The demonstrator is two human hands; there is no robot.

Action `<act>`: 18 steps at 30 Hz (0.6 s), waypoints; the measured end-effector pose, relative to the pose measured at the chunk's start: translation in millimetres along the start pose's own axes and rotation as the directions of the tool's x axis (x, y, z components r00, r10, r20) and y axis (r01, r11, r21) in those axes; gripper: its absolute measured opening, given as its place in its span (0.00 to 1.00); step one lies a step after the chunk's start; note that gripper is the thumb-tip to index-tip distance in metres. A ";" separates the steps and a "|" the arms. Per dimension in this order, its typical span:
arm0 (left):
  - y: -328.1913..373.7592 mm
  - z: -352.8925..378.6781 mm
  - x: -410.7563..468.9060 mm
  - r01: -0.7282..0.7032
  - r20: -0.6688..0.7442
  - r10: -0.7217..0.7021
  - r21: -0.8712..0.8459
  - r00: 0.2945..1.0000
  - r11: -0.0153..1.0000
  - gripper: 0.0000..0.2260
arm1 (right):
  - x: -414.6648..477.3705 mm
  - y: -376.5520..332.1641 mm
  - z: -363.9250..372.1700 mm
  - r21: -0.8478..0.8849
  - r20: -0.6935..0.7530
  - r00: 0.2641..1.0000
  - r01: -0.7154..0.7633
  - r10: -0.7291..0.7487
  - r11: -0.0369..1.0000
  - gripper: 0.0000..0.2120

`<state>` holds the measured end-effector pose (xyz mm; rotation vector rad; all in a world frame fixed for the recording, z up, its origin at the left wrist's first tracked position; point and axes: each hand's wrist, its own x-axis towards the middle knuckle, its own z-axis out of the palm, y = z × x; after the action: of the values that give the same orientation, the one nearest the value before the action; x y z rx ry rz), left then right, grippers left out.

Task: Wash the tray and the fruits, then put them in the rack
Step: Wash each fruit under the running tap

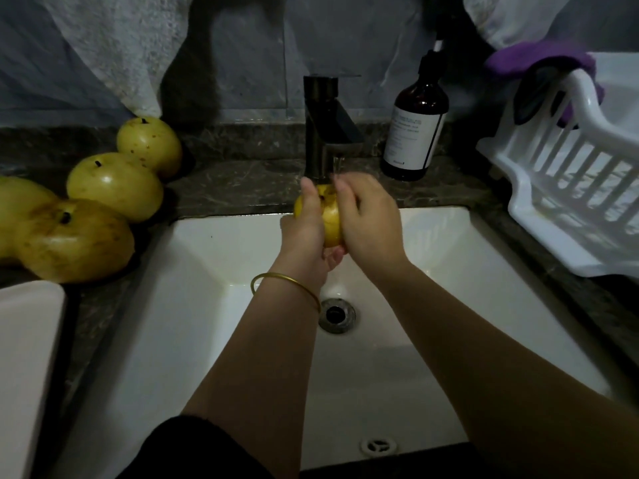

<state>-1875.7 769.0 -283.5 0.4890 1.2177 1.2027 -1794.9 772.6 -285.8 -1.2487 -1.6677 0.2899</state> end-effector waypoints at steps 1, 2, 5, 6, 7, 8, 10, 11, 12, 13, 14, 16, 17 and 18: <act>0.7 0.1 -0.9 -0.018 -0.023 0.018 0.008 1.000 1.000 0.31 | -0.7 -1.5 1.8 -0.060 0.044 0.995 0.094 -0.091 0.994 0.15; 1.2 0.2 -1.4 -0.041 -0.034 0.042 0.030 0.999 0.999 0.31 | 0.0 -2.4 2.3 -0.097 0.091 0.987 0.143 -0.134 0.985 0.16; 2.3 1.4 -5.1 -0.102 -0.004 0.103 0.134 0.995 0.986 0.26 | 5.3 -2.2 -5.4 -0.084 0.168 0.985 0.041 -0.026 0.996 0.15; 2.9 2.1 -8.0 -0.106 0.027 0.103 0.176 0.994 0.979 0.25 | 6.6 -1.3 -8.6 -0.045 0.192 0.981 -0.033 0.041 0.998 0.15; 3.1 2.2 -9.2 -0.091 0.056 0.081 0.211 0.995 0.973 0.25 | 8.4 0.1 -11.7 -0.001 0.217 0.971 -0.103 0.100 0.995 0.14; 2.9 2.3 -9.5 -0.052 0.078 0.035 0.229 0.996 0.972 0.27 | 9.5 0.7 -14.3 0.054 0.239 0.959 -0.168 0.150 0.984 0.13; 2.0 2.2 -8.4 0.041 0.117 -0.068 0.221 0.991 0.974 0.31 | 10.8 0.6 -20.4 0.214 0.279 0.932 -0.295 0.231 0.931 0.09; 1.8 1.4 -8.2 0.081 0.131 -0.110 0.209 0.985 0.975 0.32 | 10.6 -1.0 -23.2 0.282 0.301 0.916 -0.351 0.265 0.893 0.08; 2.1 0.5 -8.5 0.123 0.145 -0.151 0.187 0.978 0.975 0.33 | 10.7 -1.9 -25.8 0.348 0.322 0.899 -0.404 0.296 0.846 0.08; 3.1 0.6 -9.9 0.167 0.167 -0.191 0.150 0.967 0.975 0.33 | 11.4 -1.2 -28.3 0.434 0.345 0.879 -0.461 0.330 0.774 0.08; 4.3 0.4 -11.9 0.211 0.200 -0.226 0.094 0.953 0.973 0.32 | 11.2 -2.8 -30.6 0.531 0.378 0.850 -0.523 0.366 0.667 0.09; 7.0 0.2 -15.2 0.291 0.294 -0.267 -0.040 0.918 0.956 0.32 | 11.6 -5.8 -32.6 0.678 0.446 0.797 -0.598 0.409 0.427 0.09; 7.8 -0.7 -16.6 0.327 0.336 -0.282 -0.086 0.899 0.941 0.32 | 12.2 -5.4 -32.0 0.694 0.462 0.782 -0.612 0.418 0.379 0.10; 7.8 -2.0 -17.3 0.356 0.371 -0.294 -0.111 0.881 0.928 0.32 | 12.0 -5.3 -31.2 0.676 0.481 0.766 -0.634 0.427 0.375 0.13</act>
<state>-1878.9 755.9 -270.0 0.3293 0.8373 0.8774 -1772.6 769.4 -260.5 -0.9708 -0.9578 1.5087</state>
